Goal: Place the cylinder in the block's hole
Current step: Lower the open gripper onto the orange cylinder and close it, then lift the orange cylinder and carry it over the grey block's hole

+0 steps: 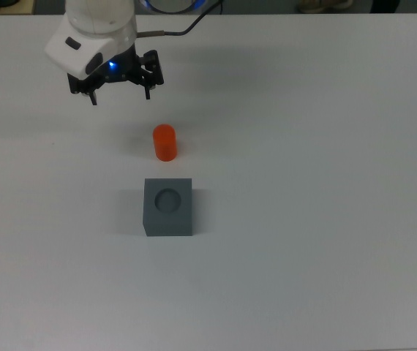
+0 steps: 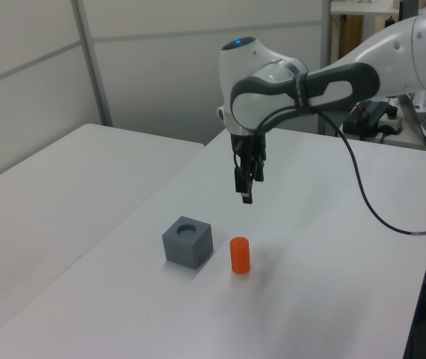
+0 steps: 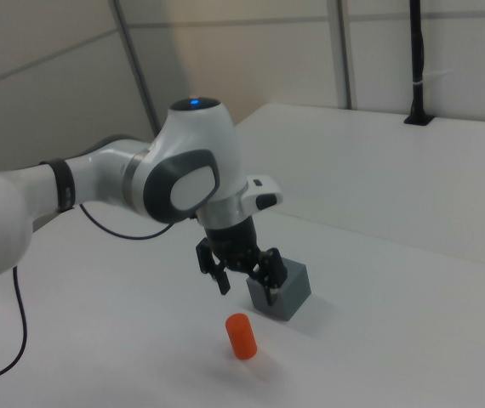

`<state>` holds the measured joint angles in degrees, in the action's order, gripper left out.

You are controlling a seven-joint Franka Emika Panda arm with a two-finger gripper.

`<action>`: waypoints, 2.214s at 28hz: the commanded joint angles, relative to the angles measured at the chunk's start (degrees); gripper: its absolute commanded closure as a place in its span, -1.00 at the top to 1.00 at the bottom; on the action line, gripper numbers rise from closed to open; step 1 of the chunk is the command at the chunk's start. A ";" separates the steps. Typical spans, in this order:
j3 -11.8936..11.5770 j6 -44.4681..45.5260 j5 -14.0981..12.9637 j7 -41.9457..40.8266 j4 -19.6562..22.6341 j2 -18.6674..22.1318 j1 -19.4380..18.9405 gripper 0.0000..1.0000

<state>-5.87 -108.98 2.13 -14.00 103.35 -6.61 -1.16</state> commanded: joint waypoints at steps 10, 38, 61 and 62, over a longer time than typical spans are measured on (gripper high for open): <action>3.94 -8.09 0.07 -0.33 9.15 0.37 -0.95 1.00; 4.99 -14.25 1.04 1.08 7.04 -7.02 -2.18 -0.92; 4.29 -0.89 -8.19 1.25 -13.26 -7.10 1.77 -1.00; 4.29 -1.06 -8.28 1.34 -13.79 -7.54 1.86 -1.00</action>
<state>-1.50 -111.26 -3.67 -13.35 95.00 -11.10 -0.11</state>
